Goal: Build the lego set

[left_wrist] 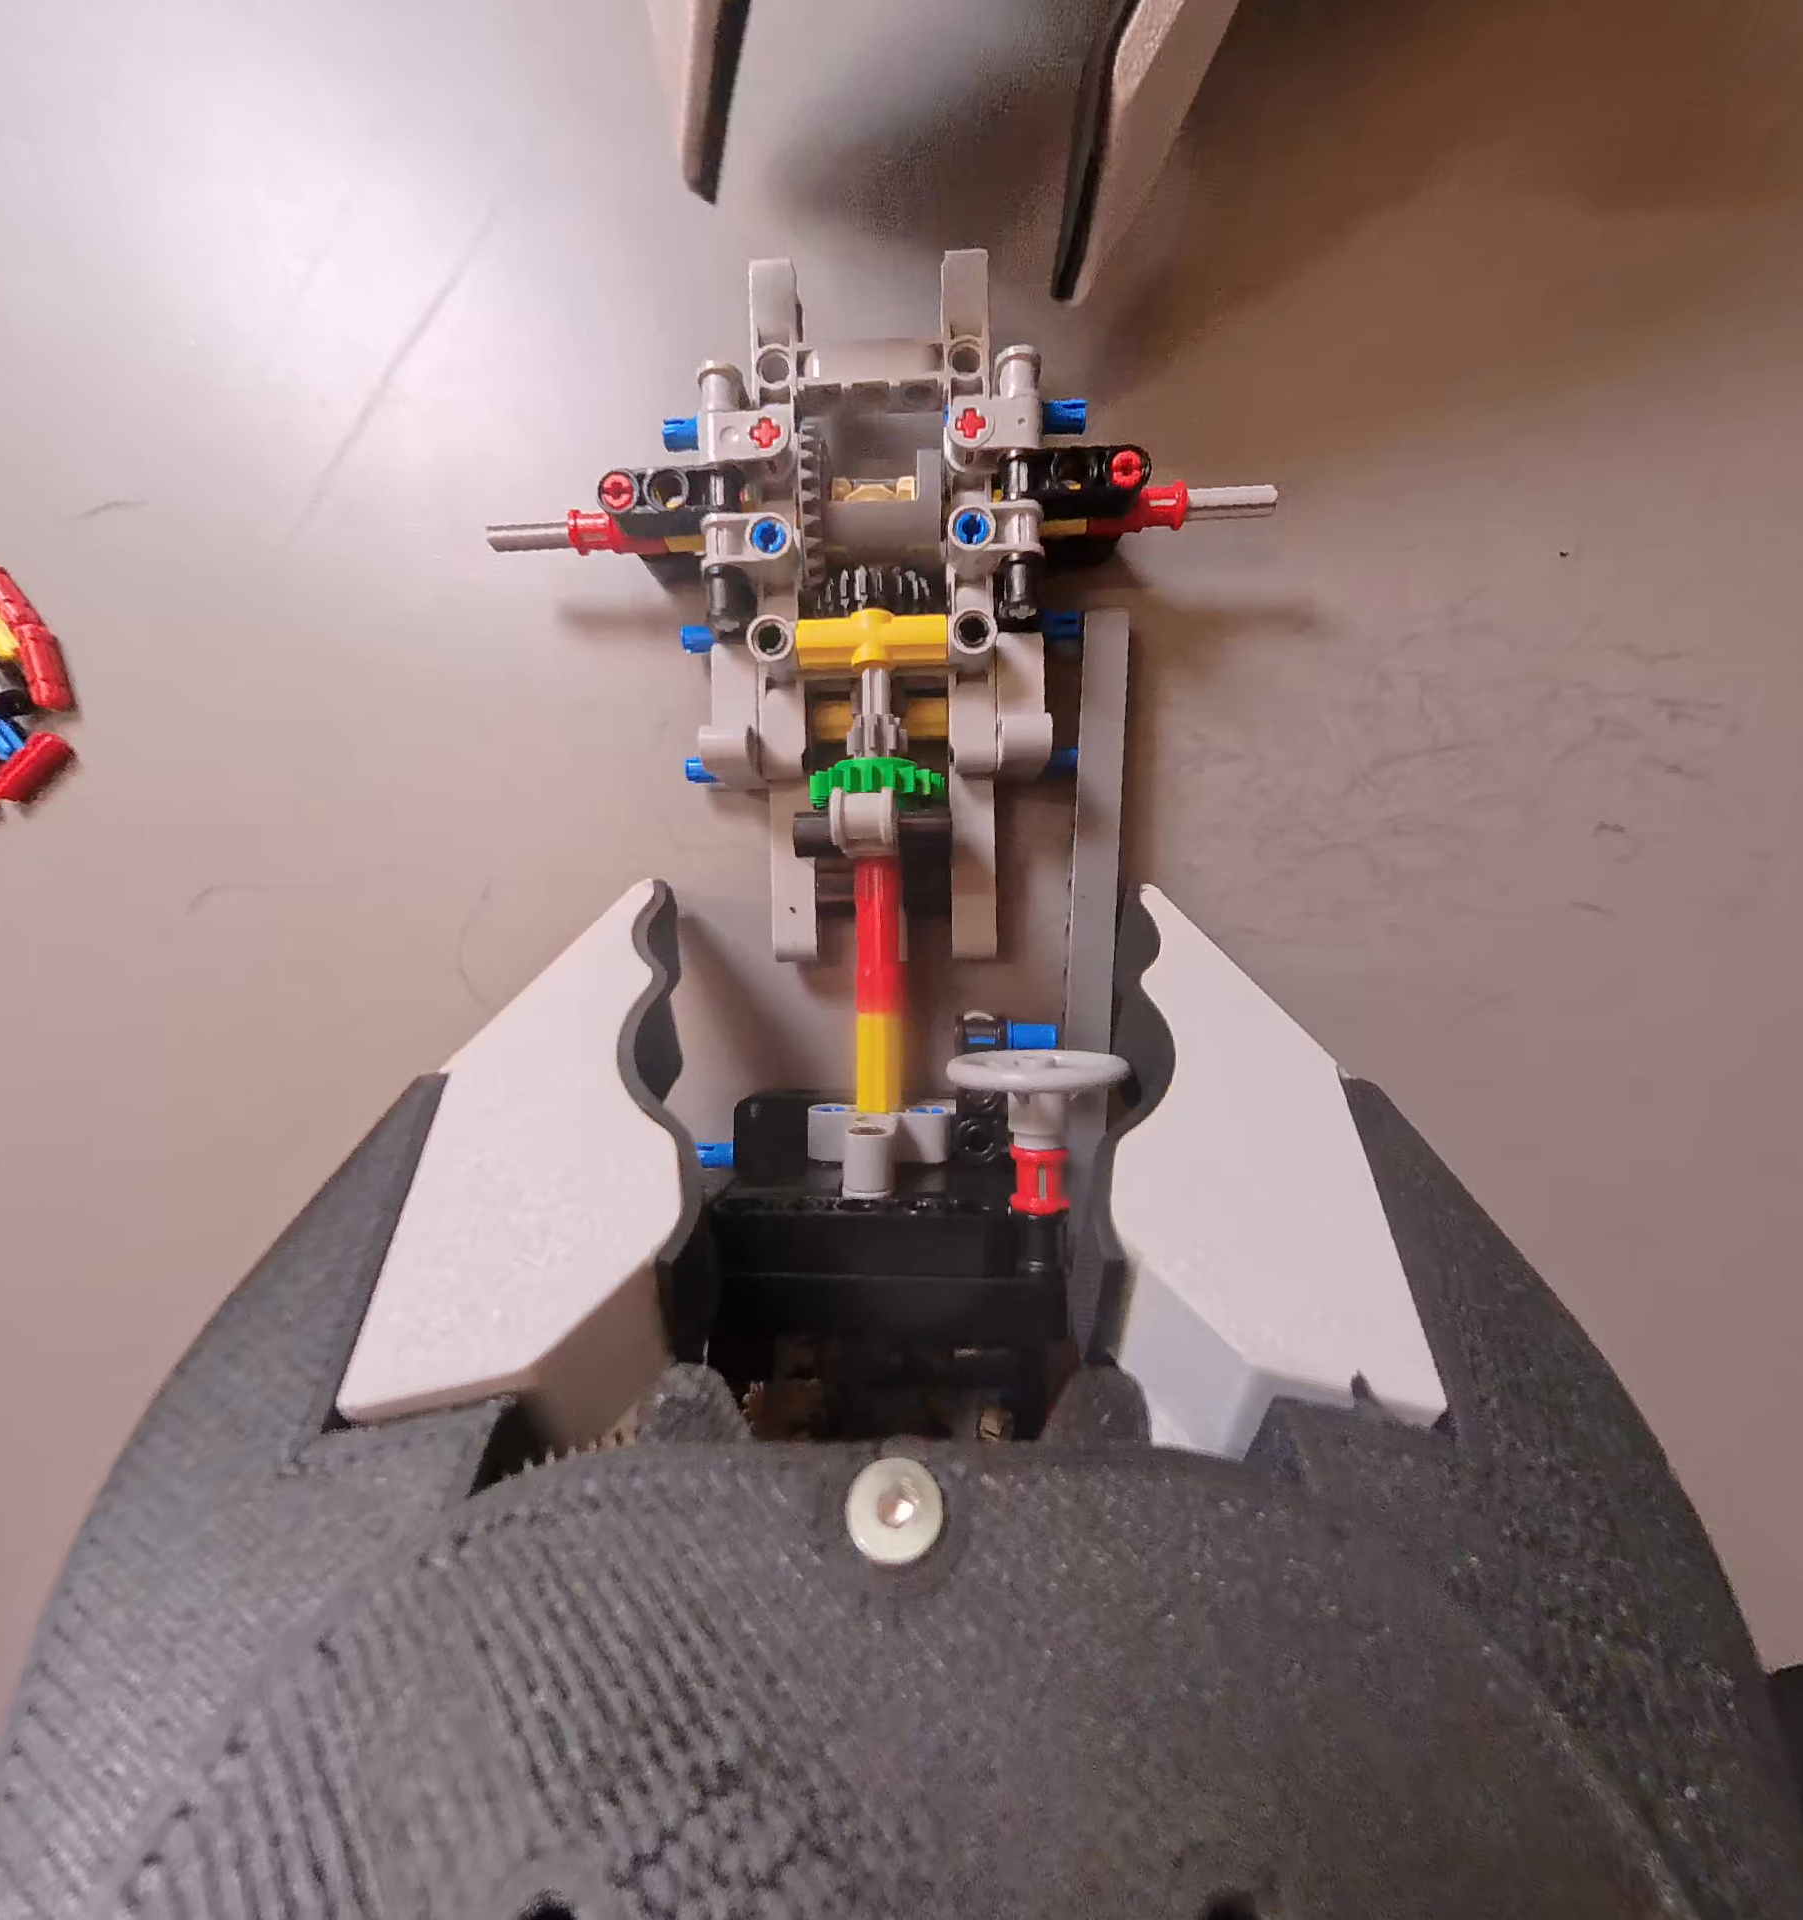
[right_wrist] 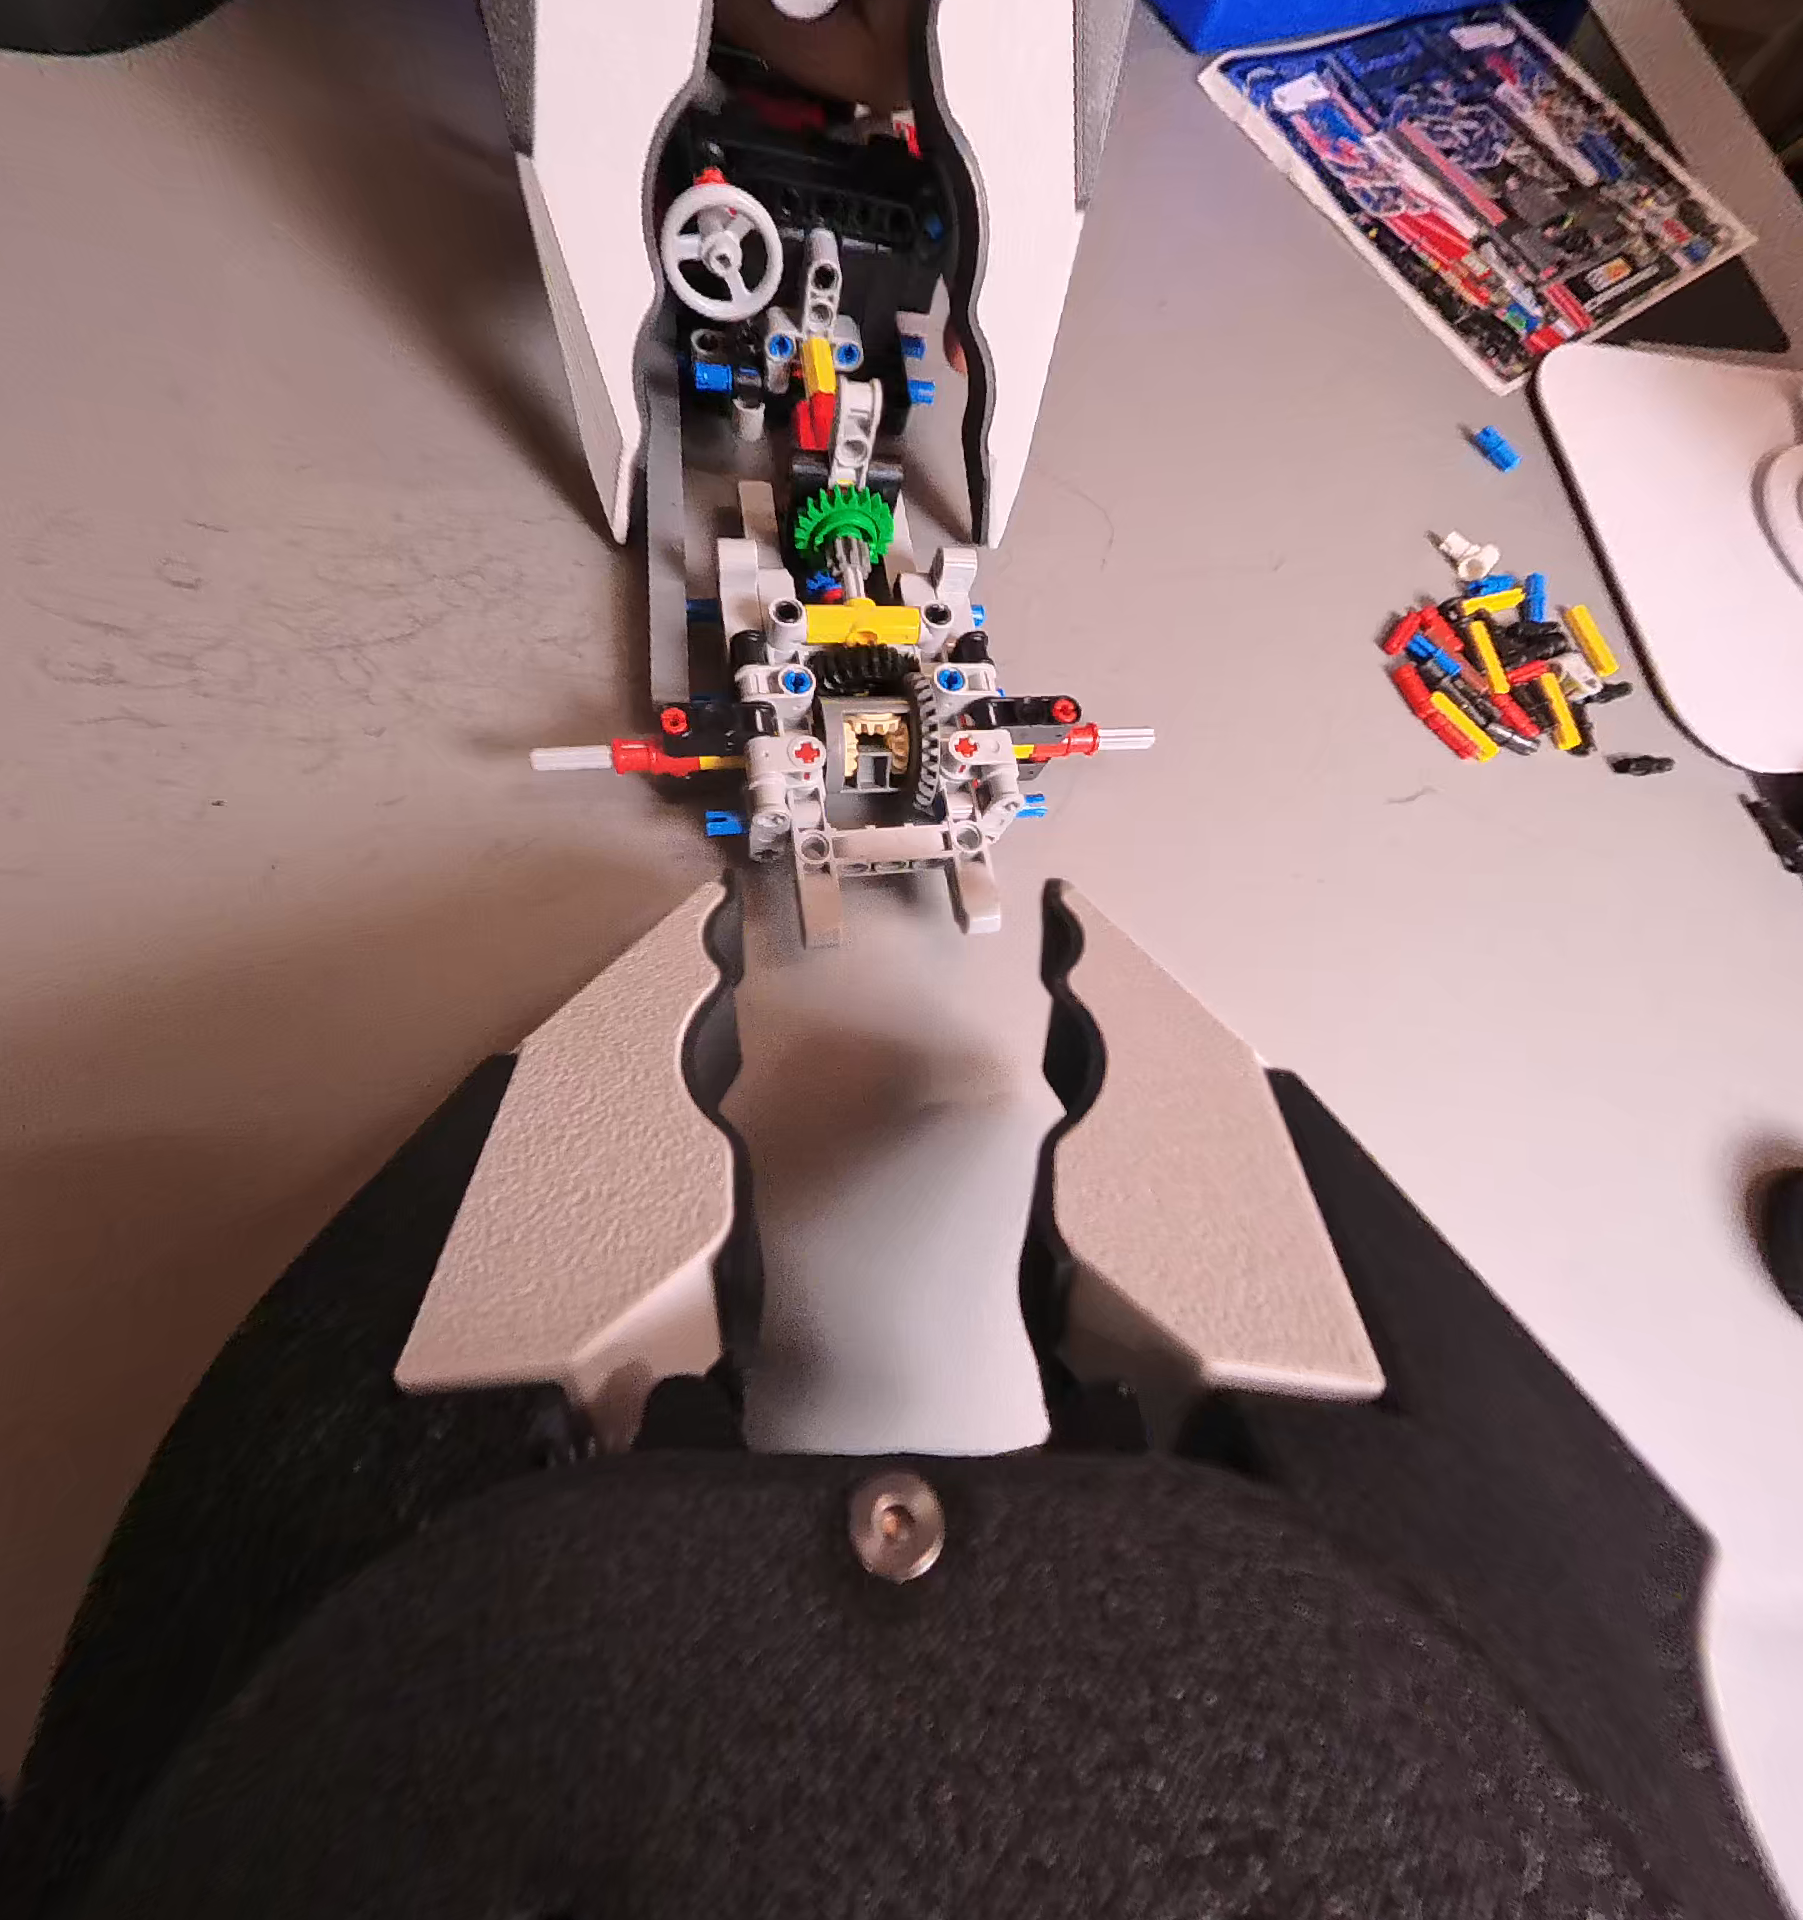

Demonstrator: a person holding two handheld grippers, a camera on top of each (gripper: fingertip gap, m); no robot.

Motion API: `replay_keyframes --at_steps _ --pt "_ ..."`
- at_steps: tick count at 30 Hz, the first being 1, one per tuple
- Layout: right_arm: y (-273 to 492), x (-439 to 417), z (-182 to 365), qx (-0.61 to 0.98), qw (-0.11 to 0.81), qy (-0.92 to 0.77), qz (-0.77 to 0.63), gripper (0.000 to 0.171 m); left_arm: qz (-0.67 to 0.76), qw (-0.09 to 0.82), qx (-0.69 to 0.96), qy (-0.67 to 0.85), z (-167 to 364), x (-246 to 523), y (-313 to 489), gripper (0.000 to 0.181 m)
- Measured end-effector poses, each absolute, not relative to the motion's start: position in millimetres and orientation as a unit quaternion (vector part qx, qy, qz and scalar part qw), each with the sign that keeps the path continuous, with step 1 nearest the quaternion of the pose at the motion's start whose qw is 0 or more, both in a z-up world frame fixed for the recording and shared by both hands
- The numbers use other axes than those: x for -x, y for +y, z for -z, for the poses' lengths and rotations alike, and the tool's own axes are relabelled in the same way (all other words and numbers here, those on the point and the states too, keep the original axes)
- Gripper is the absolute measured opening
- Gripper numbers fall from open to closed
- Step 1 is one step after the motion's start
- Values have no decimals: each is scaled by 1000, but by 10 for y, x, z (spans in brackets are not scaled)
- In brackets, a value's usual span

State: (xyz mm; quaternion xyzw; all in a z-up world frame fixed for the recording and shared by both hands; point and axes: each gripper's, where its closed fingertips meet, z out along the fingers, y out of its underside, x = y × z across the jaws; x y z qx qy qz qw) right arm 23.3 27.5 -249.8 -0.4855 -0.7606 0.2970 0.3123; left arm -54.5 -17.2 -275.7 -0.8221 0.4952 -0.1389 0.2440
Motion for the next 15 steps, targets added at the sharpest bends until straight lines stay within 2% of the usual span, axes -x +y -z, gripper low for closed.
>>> replay_keyframes --at_steps 4,10,15 --pt "271 -198 2575 489 294 -764 -302 61 135 251 821 494 2715 583 -179 90" --pt "263 -192 2648 488 292 -766 -300 45 150 272 827 469 2529 804 -246 85" --pt "268 -192 2642 492 293 -764 -298 44 195 290 825 444 2336 1046 -447 89"
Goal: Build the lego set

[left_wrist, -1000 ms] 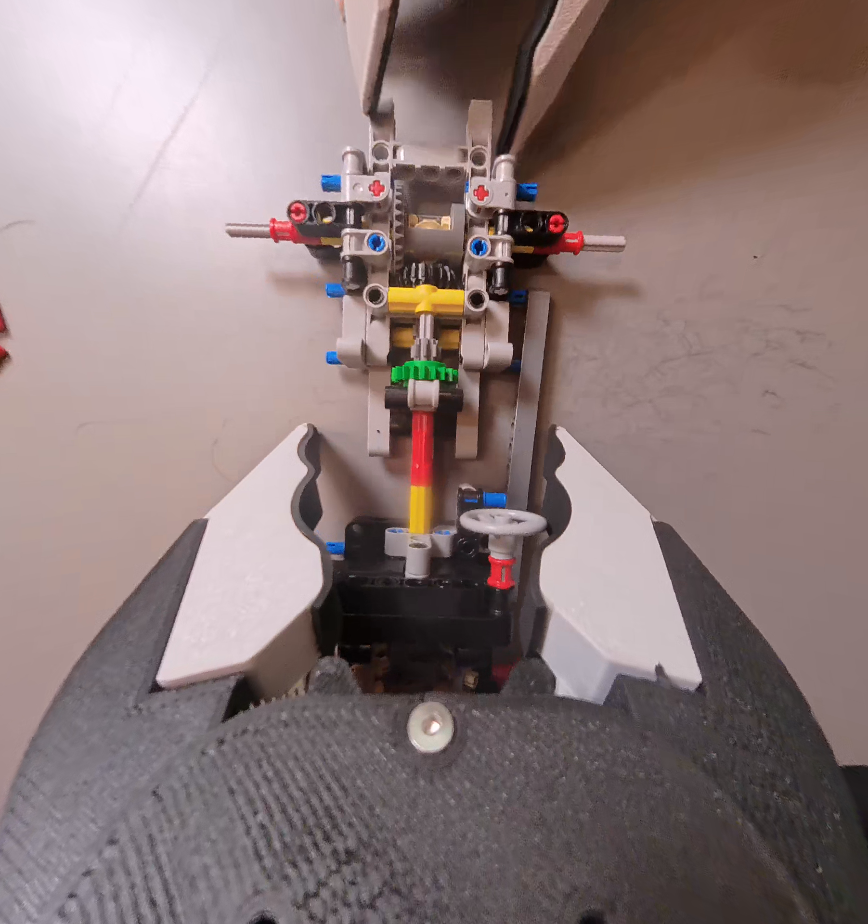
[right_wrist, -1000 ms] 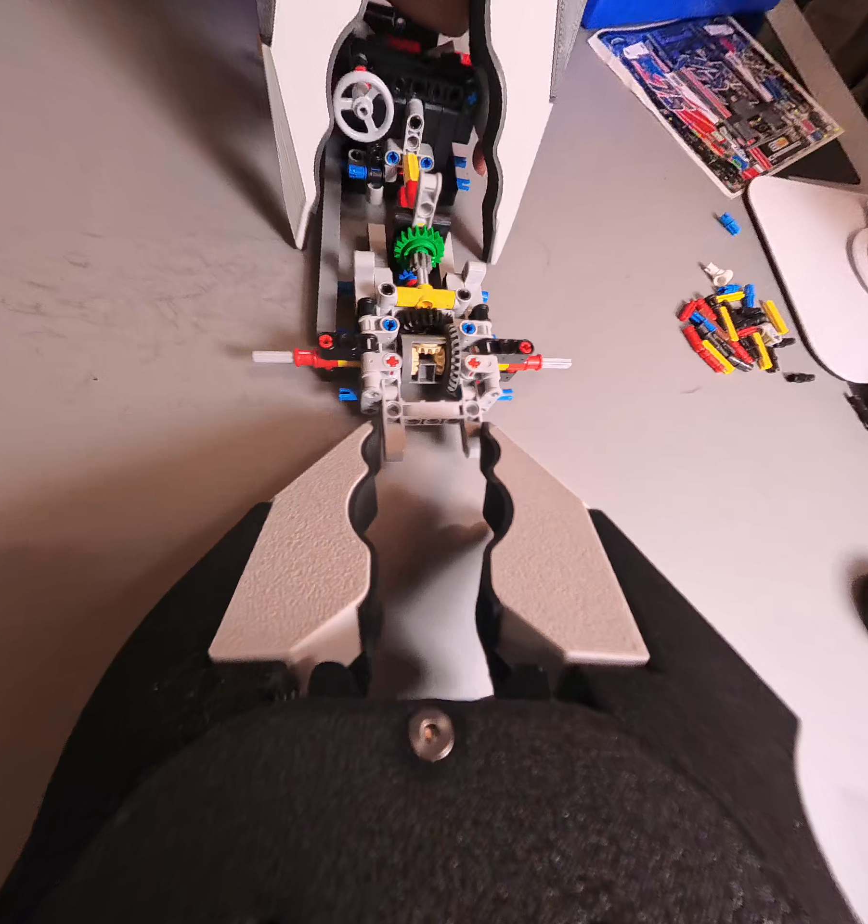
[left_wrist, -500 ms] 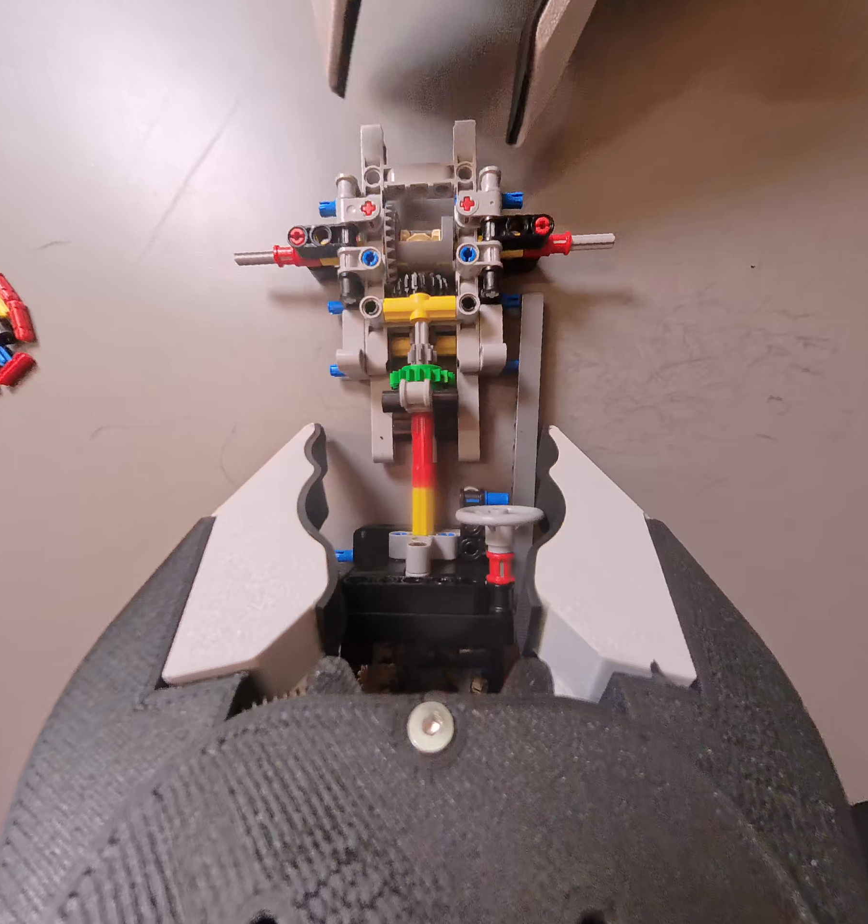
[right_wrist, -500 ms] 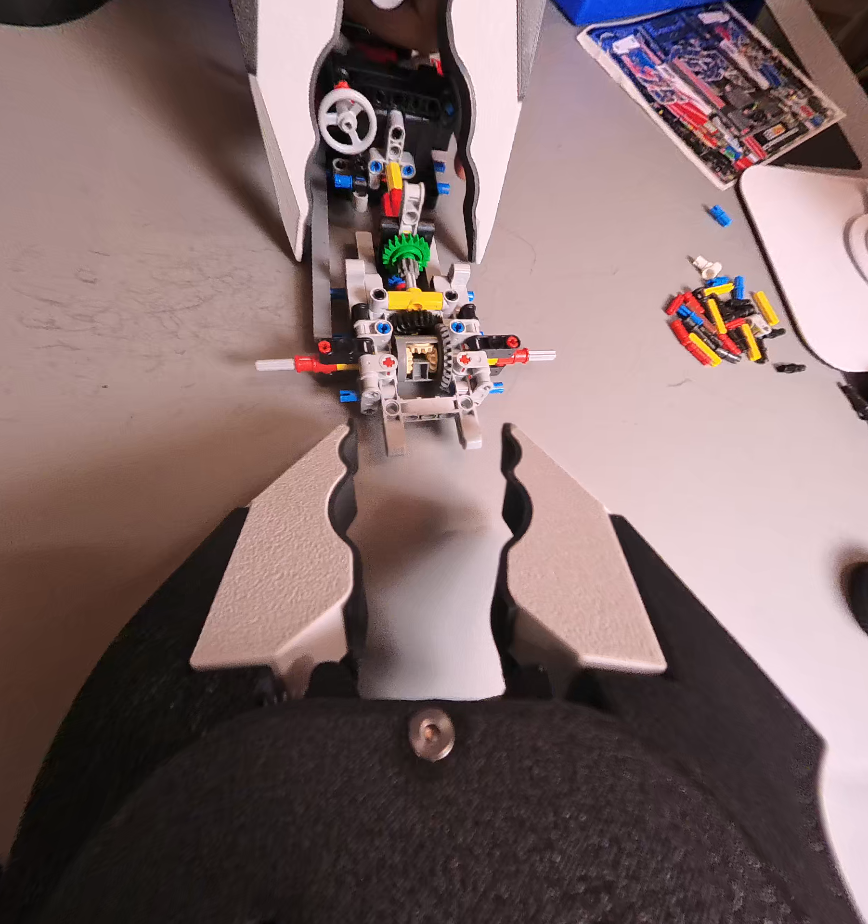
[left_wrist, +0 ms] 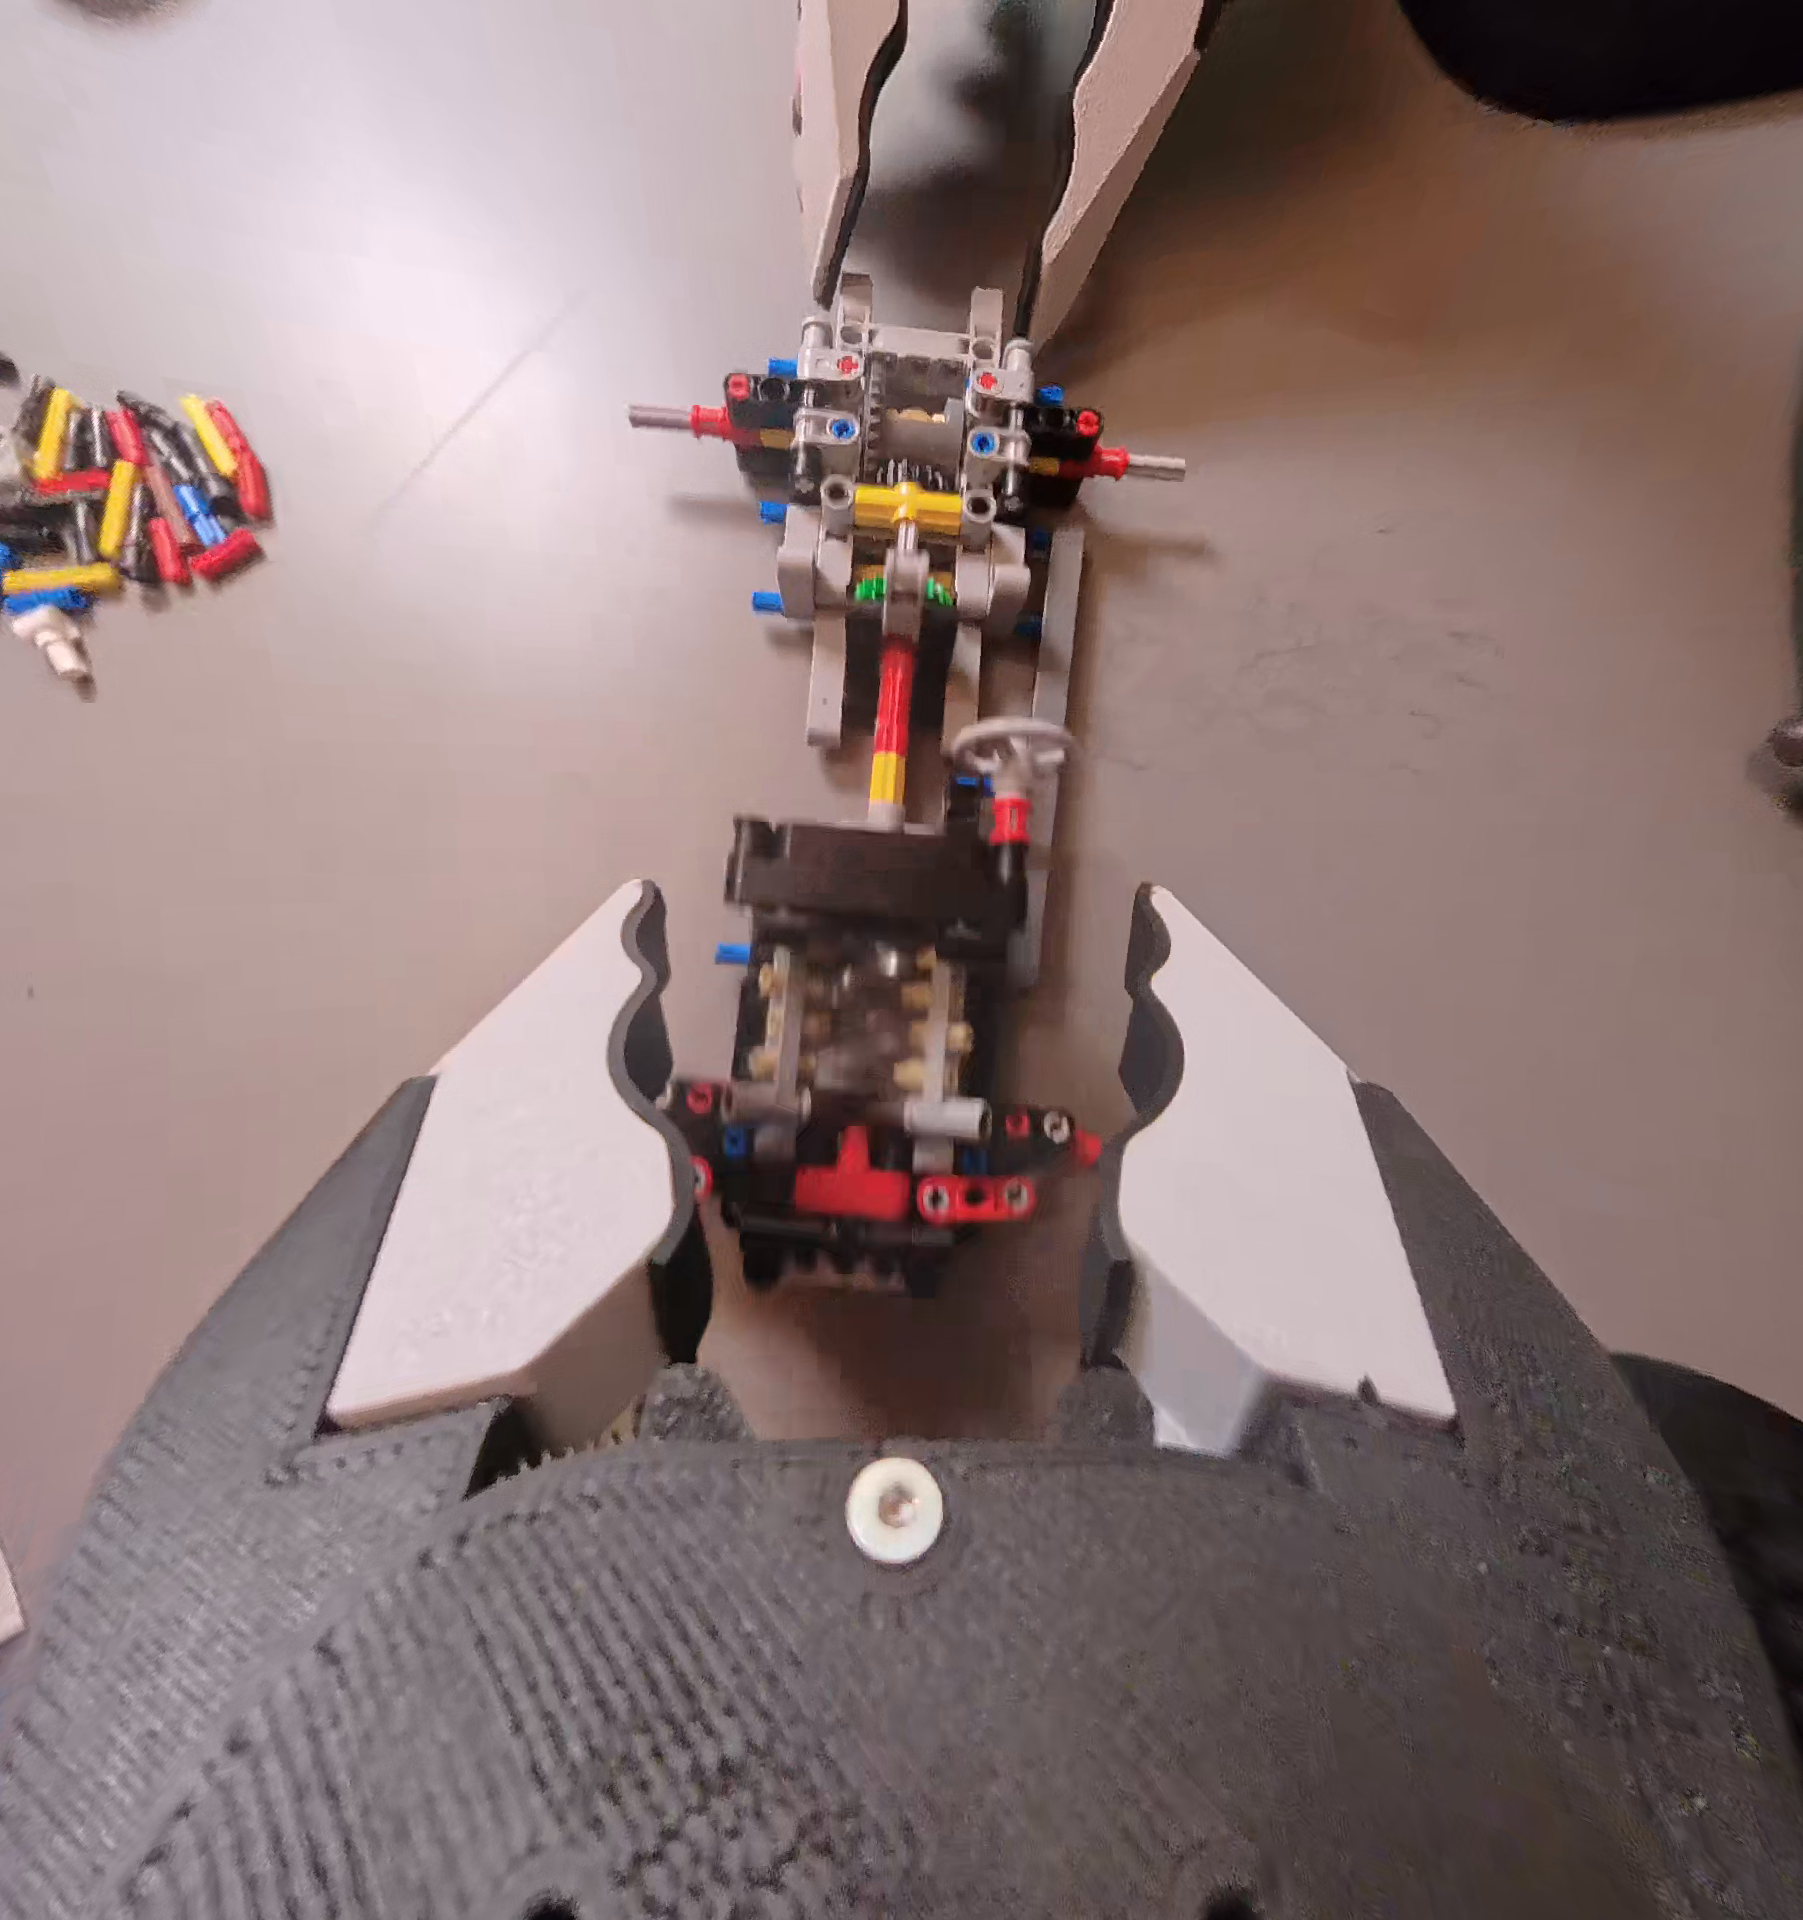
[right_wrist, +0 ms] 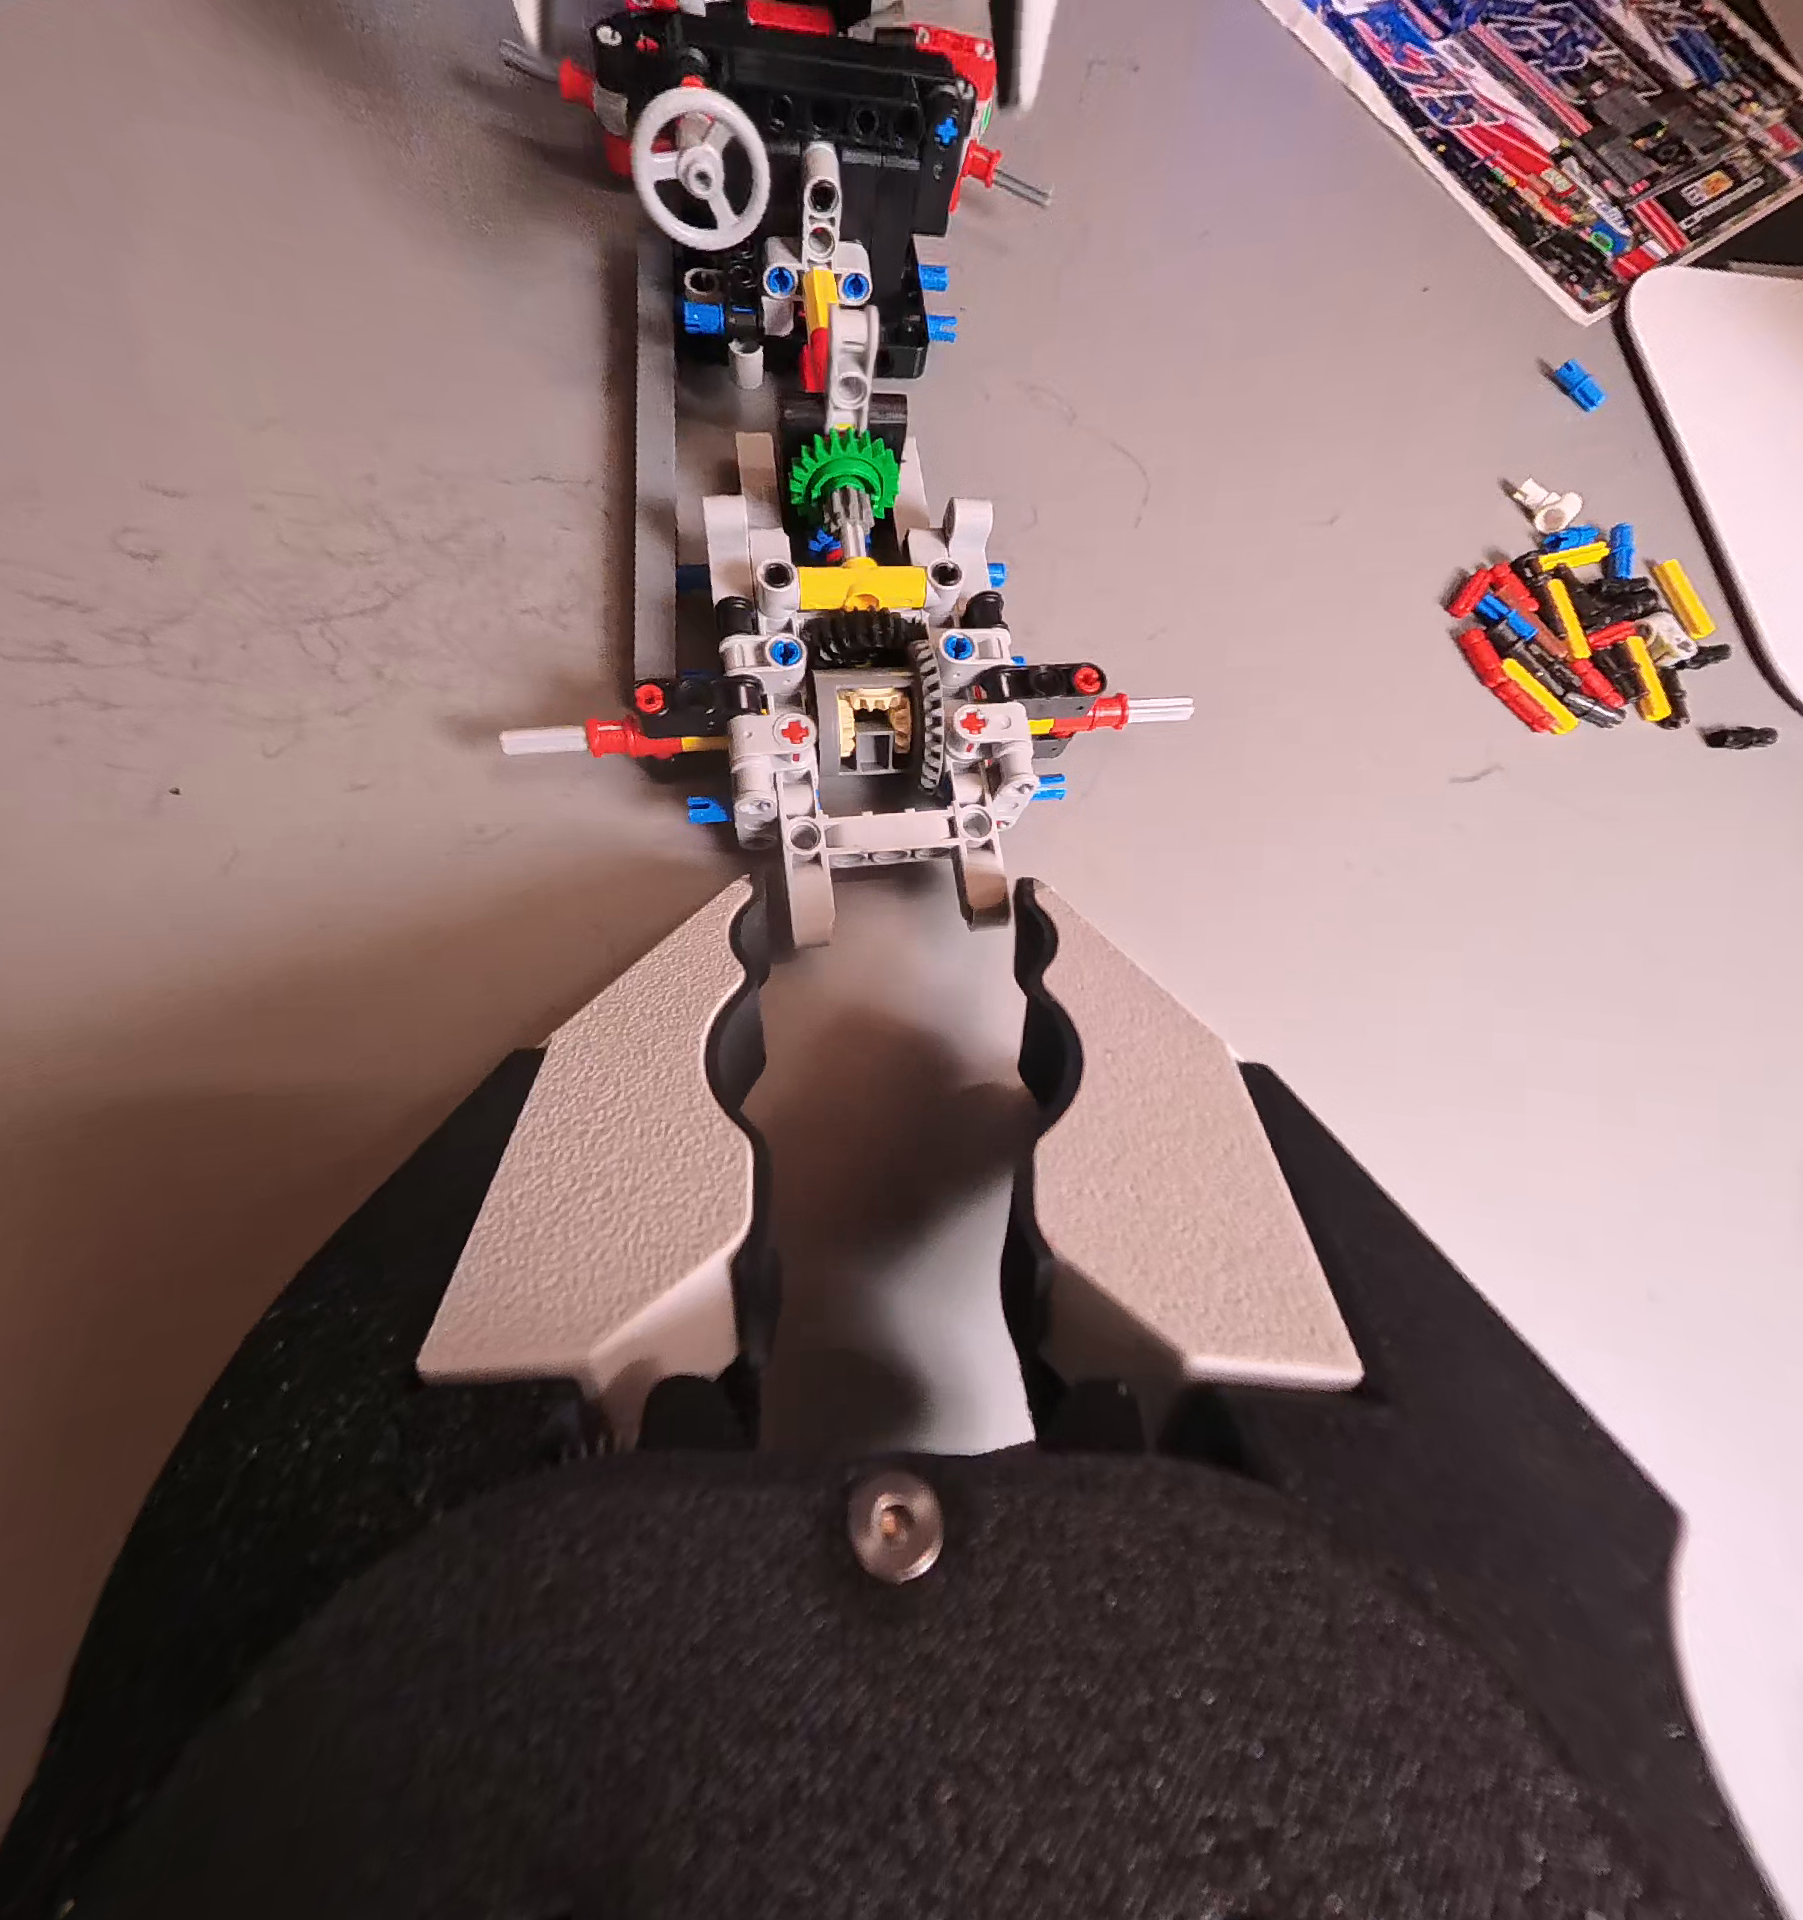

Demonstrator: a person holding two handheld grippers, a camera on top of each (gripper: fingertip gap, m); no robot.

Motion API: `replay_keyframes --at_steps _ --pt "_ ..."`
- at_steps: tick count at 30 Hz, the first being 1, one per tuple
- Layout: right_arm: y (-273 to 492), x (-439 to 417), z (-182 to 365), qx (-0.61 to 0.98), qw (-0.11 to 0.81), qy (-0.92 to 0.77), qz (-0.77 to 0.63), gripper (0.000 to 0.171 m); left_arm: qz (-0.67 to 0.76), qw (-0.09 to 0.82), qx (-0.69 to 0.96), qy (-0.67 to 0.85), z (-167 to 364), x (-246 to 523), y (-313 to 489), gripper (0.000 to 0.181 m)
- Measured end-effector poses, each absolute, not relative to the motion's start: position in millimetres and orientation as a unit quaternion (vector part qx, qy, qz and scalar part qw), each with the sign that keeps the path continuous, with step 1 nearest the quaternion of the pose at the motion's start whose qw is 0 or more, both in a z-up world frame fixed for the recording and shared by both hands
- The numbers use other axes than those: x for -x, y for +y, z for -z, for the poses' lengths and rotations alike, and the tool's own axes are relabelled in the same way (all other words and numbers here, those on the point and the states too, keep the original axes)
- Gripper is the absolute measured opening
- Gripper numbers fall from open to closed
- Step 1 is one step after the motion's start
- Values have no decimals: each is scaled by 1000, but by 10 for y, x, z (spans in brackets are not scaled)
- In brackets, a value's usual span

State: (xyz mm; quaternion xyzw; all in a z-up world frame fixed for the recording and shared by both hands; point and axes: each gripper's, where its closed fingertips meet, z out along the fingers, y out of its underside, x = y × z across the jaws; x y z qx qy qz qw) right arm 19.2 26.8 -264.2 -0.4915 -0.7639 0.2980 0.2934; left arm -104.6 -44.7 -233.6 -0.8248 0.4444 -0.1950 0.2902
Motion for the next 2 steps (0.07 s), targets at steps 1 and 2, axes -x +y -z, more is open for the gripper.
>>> replay_keyframes --at_steps 1,2 --pt "268 -193 2647 491 294 -764 -296 44 197 285 828 440 2335 1139 -511 91" --pt "270 -190 2648 491 296 -765 -295 44 194 282 832 436 2351 1243 -563 92"
